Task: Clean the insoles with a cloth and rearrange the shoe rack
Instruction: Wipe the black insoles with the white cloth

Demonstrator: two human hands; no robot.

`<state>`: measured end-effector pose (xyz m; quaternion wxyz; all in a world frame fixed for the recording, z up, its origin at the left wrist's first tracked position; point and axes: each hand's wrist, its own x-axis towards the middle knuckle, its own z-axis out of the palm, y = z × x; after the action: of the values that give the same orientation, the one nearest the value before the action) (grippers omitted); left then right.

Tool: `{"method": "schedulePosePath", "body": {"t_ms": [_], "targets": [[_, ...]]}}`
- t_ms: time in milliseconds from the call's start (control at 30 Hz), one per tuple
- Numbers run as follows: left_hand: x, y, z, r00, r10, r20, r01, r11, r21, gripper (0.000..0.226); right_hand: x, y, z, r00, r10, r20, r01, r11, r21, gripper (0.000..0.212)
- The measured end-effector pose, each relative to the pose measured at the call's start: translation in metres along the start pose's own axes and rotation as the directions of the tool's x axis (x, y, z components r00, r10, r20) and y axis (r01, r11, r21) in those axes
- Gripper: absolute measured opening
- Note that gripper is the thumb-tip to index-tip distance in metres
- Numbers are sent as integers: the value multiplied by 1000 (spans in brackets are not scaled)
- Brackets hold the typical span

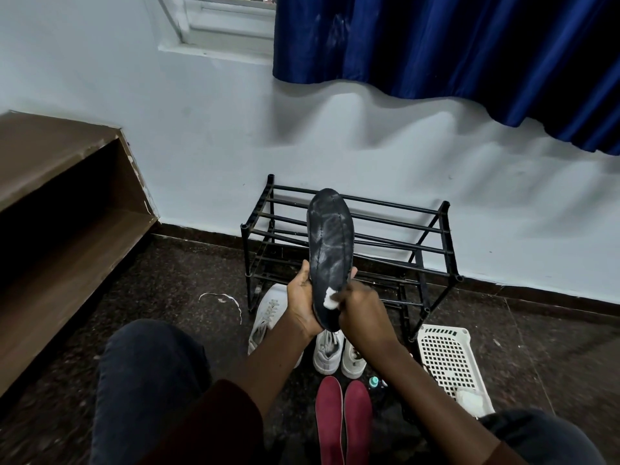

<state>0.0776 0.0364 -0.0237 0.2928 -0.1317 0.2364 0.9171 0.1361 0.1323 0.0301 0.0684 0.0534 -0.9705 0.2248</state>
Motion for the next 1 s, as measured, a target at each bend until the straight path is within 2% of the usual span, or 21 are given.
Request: {"method": "schedulePosePath", "body": {"t_ms": [133,233,300,400,433,500,533,600,633,667,700,767,800,833,867,900,933,1000], "targets": [[-3,-4,0,1000,-24,16,23,998,52,66,13,-3,-2,997,13,-72,-16,999,-39,29],[-4,0,-1,999,-19,30,18,999,26,69,9,-6,6,995,15,-97,-13,1000,24,29],[-3,2,-3,1000,8,28,-7,999,-31,67,-3,-8,13,995,-33,-99,40,996,78,30],[-1,2,-11,999,21,42,-16,993,-120,69,-21,-15,8,997,-71,12,69,988,141,28],[-2,1,-13,999,20,51,-13,992,-126,70,-21,-13,3,995,-53,86,38,987,159,27],[-3,0,-15,997,19,77,-10,994,-108,72,-17,-4,-7,971,72,230,-139,946,292,27],[-3,1,-13,995,18,97,-9,996,-94,73,-12,2,-11,954,171,247,-265,866,425,28],[-4,3,-8,992,18,125,-11,999,-54,73,-3,11,-19,897,357,263,-427,536,729,31],[-5,4,-4,991,21,131,-16,999,-41,70,1,15,-22,877,395,274,-426,373,824,33],[-6,5,-1,989,24,144,-18,999,-44,65,4,18,-23,871,407,273,-405,283,869,35],[-7,5,1,987,22,160,-15,999,-43,63,7,17,-24,877,403,261,-379,247,892,37],[-7,3,3,982,15,186,-9,1000,-29,68,11,12,-26,902,384,197,-329,318,889,33],[-6,2,3,982,13,187,-8,1000,-30,70,11,8,-26,919,368,143,-306,436,846,30],[-5,1,3,983,17,184,-9,999,-43,71,11,5,-24,940,330,83,-276,596,754,28],[-4,1,2,983,12,186,-3,999,-50,74,10,0,-20,963,269,33,-232,758,610,28],[-4,1,2,983,2,182,5,999,-39,79,7,-5,-16,980,199,-6,-173,869,464,27],[-3,1,1,986,-7,167,11,1000,-20,84,4,-10,-11,991,130,-35,-108,923,369,24],[-1,1,-2,991,-7,134,9,1000,-13,86,-2,-18,-3,995,-30,-99,53,969,243,17]]}}
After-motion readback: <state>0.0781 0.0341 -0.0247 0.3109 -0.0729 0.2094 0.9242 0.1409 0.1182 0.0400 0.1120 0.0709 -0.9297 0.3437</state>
